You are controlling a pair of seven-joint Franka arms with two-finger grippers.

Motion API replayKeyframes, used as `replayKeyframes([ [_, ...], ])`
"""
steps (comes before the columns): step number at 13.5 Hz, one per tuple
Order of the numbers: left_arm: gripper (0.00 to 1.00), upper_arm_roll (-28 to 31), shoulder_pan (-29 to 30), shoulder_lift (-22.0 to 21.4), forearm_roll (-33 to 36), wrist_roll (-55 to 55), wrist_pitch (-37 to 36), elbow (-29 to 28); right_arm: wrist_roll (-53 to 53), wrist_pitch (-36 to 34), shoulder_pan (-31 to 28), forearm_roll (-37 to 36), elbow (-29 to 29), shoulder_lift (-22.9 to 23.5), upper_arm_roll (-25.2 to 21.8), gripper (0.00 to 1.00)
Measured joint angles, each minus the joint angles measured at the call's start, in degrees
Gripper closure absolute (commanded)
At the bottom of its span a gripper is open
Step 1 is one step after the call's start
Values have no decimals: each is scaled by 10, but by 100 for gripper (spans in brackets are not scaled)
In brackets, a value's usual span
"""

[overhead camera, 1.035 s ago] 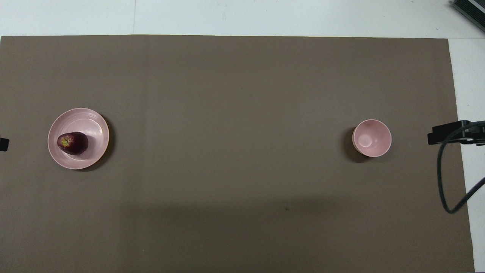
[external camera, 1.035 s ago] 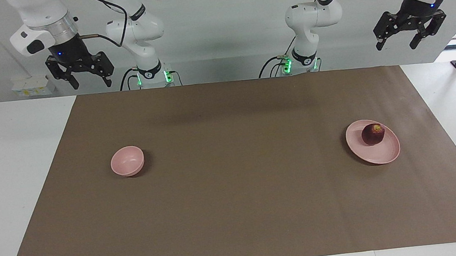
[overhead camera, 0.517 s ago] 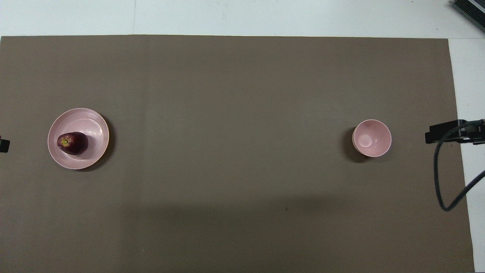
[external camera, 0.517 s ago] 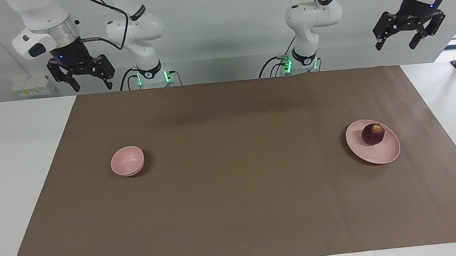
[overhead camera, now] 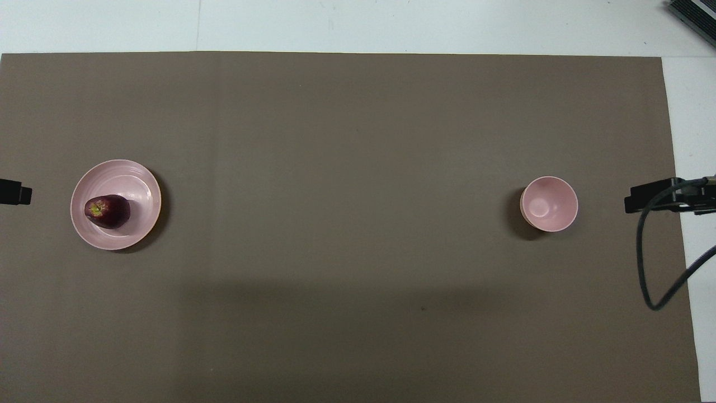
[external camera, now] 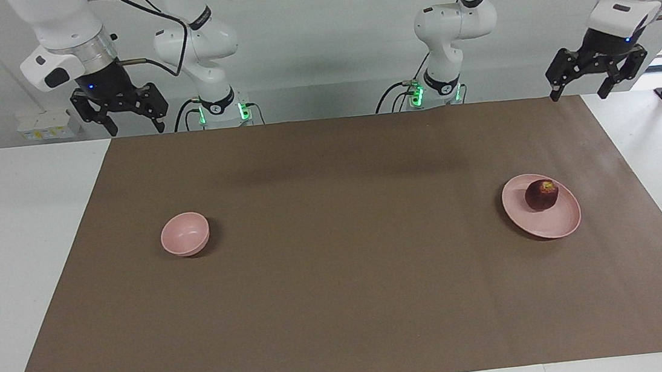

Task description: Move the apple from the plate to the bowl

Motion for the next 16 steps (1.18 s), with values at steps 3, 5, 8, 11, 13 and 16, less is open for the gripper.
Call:
replayKeyframes([
  [3,0,0,10,12,0,14,88,-72,0,3,0,0,-3,0,0,0],
  [5,0,0,12,27,0,18,132,-102,0,5,0,0,-6,0,0,0],
  [8,0,0,19,63,0,19,178,-117,1,17,0,0,-11,1,0,0],
  [11,0,0,31,111,0,20,254,-146,2,21,0,0,-14,1,0,0],
  [13,0,0,39,130,0,21,304,-184,2,21,0,0,-14,1,0,0],
  [16,0,0,49,134,0,31,333,-225,2,21,0,0,-14,1,0,0],
])
